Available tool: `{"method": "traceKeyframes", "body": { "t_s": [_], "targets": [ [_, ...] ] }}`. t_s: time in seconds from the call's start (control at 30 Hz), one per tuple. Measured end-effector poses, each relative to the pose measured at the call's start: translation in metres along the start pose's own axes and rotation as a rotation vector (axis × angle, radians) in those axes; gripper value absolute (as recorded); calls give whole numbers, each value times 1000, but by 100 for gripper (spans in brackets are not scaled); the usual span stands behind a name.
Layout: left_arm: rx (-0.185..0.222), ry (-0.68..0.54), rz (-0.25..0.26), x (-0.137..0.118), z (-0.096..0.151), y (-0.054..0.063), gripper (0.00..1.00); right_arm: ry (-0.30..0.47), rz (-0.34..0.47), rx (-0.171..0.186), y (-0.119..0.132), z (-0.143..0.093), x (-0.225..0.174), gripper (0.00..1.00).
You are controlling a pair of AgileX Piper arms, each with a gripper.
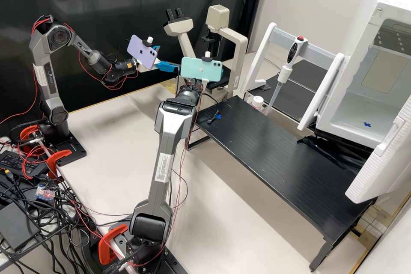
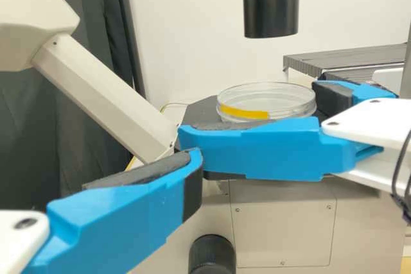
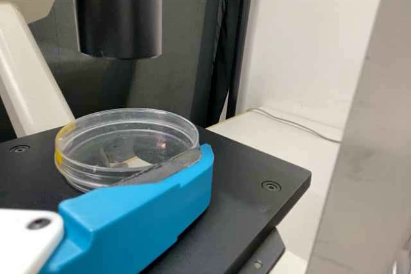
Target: Move the petri dish to the bench
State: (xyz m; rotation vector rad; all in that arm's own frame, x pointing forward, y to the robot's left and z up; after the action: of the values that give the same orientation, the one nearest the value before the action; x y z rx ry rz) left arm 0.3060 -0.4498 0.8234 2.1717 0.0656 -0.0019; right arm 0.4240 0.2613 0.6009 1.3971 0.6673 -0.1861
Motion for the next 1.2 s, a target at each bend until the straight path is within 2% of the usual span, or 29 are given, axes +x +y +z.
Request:
{"method": "traceKeyframes", "body": {
  "t_s": [0.57,1.2],
  "targets": [
    [0,0,0,0,0,0,100,-19,21,16,-1,2,1,0],
    [0,0,0,0,0,0,100,-22,22,10,-4,5,3,0]
  ]
}}
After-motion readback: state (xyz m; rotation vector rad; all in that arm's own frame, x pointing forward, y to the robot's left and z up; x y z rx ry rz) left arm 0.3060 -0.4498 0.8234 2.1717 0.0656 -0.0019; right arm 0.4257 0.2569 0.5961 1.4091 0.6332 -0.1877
